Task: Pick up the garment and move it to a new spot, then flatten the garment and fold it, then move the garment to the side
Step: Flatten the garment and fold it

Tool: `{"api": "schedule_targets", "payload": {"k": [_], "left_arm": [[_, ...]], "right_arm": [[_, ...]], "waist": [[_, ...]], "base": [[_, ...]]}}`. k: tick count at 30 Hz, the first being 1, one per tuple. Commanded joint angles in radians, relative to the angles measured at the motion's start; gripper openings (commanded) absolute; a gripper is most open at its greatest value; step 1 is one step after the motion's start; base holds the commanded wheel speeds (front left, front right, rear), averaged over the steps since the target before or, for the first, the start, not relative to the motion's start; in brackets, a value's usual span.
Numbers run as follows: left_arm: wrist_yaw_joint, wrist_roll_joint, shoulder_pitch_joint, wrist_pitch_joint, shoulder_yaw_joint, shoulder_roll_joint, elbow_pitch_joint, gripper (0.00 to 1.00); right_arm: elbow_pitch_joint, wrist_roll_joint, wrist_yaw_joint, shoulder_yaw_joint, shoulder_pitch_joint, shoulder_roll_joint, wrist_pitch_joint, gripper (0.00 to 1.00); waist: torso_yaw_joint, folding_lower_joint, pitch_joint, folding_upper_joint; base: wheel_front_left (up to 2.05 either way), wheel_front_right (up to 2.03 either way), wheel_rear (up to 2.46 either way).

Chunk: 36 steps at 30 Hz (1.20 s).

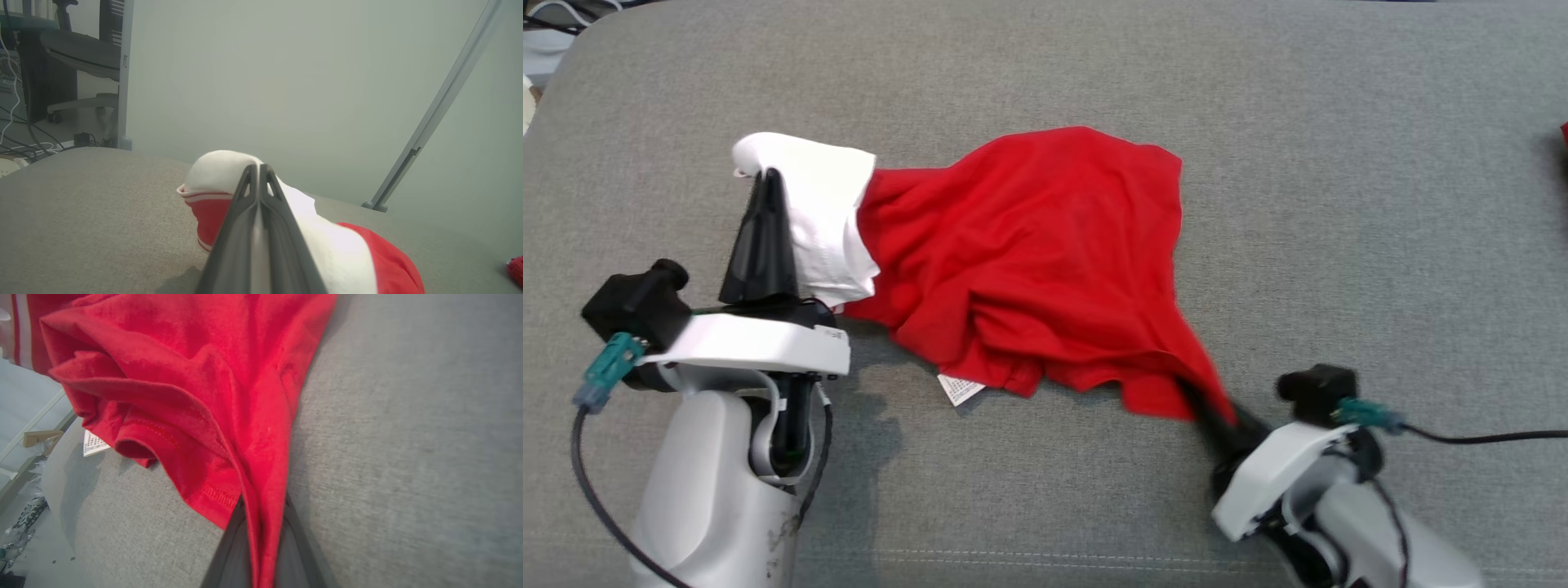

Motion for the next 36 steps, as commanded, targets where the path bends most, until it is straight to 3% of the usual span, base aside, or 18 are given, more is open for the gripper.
{"api": "schedule_targets", "payload": {"k": [1, 8, 14, 16, 19, 24, 25, 26, 27, 28, 29, 32, 34, 36], "left_arm": [[-0.007, 0.007, -0.001, -0.006, 0.036, 0.021, -0.035, 0.0], [-0.051, -0.046, 0.018, -0.006, 0.075, 0.015, -0.129, 0.0], [-0.061, -0.33, 0.017, -0.006, 0.011, 0.012, -0.296, 0.0], [-0.061, -0.43, 0.039, -0.005, -0.008, 0.012, -0.35, 0.0], [-0.061, -0.489, 0.096, 0.005, -0.059, 0.012, -0.382, 0.0], [-0.058, -0.465, 0.151, 0.0, -0.094, 0.012, -0.185, 0.0], [-0.051, -0.438, 0.142, -0.002, -0.097, 0.012, -0.144, 0.0], [-0.045, -0.416, 0.133, -0.003, -0.098, 0.012, -0.103, 0.0], [-0.034, -0.385, 0.12, -0.004, -0.096, 0.012, -0.07, 0.29], [-0.019, -0.328, 0.106, -0.005, -0.088, 0.012, -0.049, 0.63], [-0.01, -0.276, 0.096, -0.005, -0.081, 0.012, -0.035, 0.81], [0.003, -0.115, 0.084, -0.005, -0.05, 0.012, -0.062, 1.0], [0.011, -0.034, 0.092, -0.006, -0.024, 0.012, -0.116, 1.0], [0.027, 0.008, 0.115, -0.006, -0.008, 0.012, -0.167, 1.0]], "right_arm": [[0.001, -0.001, -0.001, -0.013, 0.007, -0.038, -0.013, 0.0], [-0.154, -0.148, -0.001, -0.282, 0.005, -0.136, -0.014, 0.0], [-0.287, -0.265, -0.001, -0.467, -0.049, -0.227, -0.014, 0.0], [-0.287, -0.291, -0.001, -0.479, -0.088, -0.253, -0.014, 0.0], [-0.236, -0.297, -0.001, -0.446, -0.162, -0.272, 0.013, 0.0], [-0.025, -0.259, -0.001, -0.318, -0.339, -0.239, 0.059, 0.0], [0.014, -0.255, -0.001, -0.3, -0.366, -0.228, 0.051, 0.15], [0.051, -0.252, -0.001, -0.284, -0.39, -0.216, 0.04, 0.78], [0.085, -0.252, -0.001, -0.272, -0.411, -0.205, 0.029, 1.0], [0.116, -0.257, -0.001, -0.265, -0.431, -0.198, 0.016, 1.0], [0.14, -0.261, -0.001, -0.269, -0.448, -0.191, 0.002, 1.0], [0.163, -0.315, -0.001, -0.339, -0.473, -0.193, -0.013, 1.0], [0.101, -0.399, -0.001, -0.448, -0.448, -0.193, -0.014, 1.0], [0.012, -0.457, -0.001, -0.522, -0.362, -0.146, -0.014, 1.0]], "waist": [[-0.006, 0.0, -0.003, 0.0], [-0.037, 0.0, -0.028, 0.0], [-0.057, 0.0, -0.05, 0.0], [-0.063, 0.0, -0.049, 0.0], [-0.062, 0.0, -0.036, 0.0], [-0.057, 0.0, 0.012, 0.0], [-0.055, 0.0, 0.018, 0.0], [-0.053, 0.0, 0.022, 0.0], [-0.051, 0.0, 0.027, 0.0], [-0.05, 0.0, 0.031, 0.0], [-0.049, 0.0, 0.034, 0.0], [-0.049, 0.0, 0.038, 0.0], [-0.053, 0.0, 0.036, 0.0], [-0.057, 0.0, 0.026, 0.0]], "base": [[0.0, 0.0, 0.0], [0.0, 0.0, 0.0], [0.0, 0.0, 0.0], [0.0, 0.0, 0.0], [0.0, 0.0, 0.0], [0.0, 0.0, 0.0], [0.0, 0.0, 0.0], [0.0, 0.0, 0.0], [0.0, 0.0, 0.0], [0.0, 0.0, 0.0], [0.0, 0.0, 0.0], [0.0, 0.0, 0.0], [0.0, 0.0, 0.0], [0.0, 0.0, 0.0]]}}
